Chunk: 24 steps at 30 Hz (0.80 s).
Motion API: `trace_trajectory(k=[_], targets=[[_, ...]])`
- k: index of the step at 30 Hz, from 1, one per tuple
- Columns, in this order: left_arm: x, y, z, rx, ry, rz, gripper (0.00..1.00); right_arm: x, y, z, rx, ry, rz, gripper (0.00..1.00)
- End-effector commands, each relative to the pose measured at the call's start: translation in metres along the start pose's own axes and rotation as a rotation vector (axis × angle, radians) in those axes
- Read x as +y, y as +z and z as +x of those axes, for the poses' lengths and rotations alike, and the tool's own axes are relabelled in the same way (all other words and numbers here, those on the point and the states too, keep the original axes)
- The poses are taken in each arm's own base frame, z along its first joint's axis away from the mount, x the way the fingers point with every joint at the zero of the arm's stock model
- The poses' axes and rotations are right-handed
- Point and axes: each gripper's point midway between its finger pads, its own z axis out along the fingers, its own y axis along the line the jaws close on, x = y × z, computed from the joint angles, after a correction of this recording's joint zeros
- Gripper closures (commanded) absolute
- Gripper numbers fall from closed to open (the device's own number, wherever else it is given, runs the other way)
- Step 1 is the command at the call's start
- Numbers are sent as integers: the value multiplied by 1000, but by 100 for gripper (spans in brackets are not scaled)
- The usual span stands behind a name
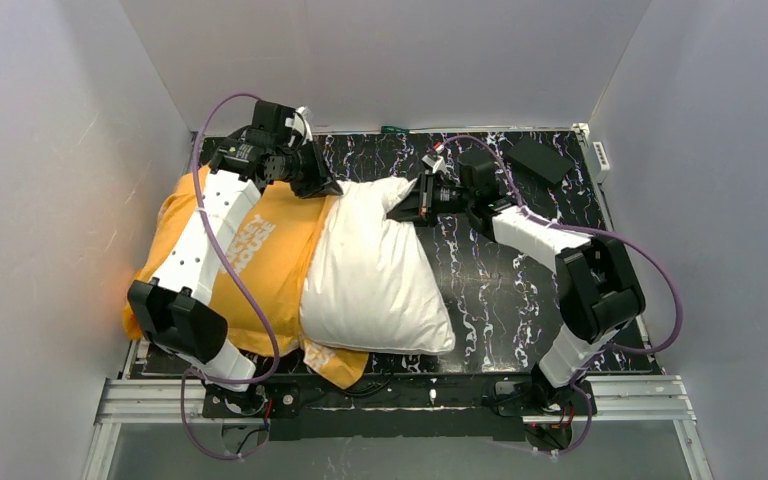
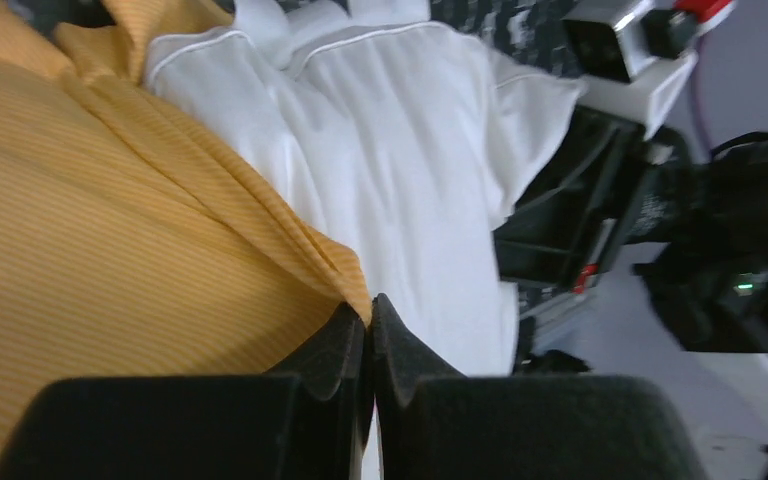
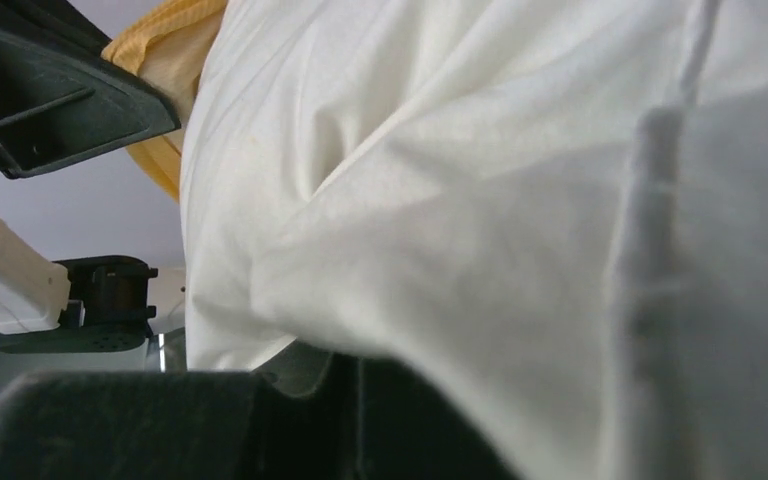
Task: Put the pillow into the pillowcase
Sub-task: Stuff the pillow into the pillowcase.
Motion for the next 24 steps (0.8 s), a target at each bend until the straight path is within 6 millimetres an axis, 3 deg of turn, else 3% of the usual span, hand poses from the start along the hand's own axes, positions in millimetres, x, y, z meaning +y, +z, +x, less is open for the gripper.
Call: trace_trajectory(k=[1,5,8,14,18,24], targets=[[-162,-55,-8,29,-28,756,100,83,-16,-1,-29,-220,-218,99],[-198,-59,1,81,-20,830,100,93,-32,-3,-72,-241,-233,99],[-232,-51,20,153,6,873,100,97,-36,0,-63,-251,-241,99],[-296,-55,57,250,72,970,100,76,-32,-7,-59,-206,-167,99],[-307,-60,72,244,108,948,100,58,-37,-20,-83,-167,-98,99],[-304,-69,87,208,163,898,100,34,-56,-43,-118,-104,-26,99]])
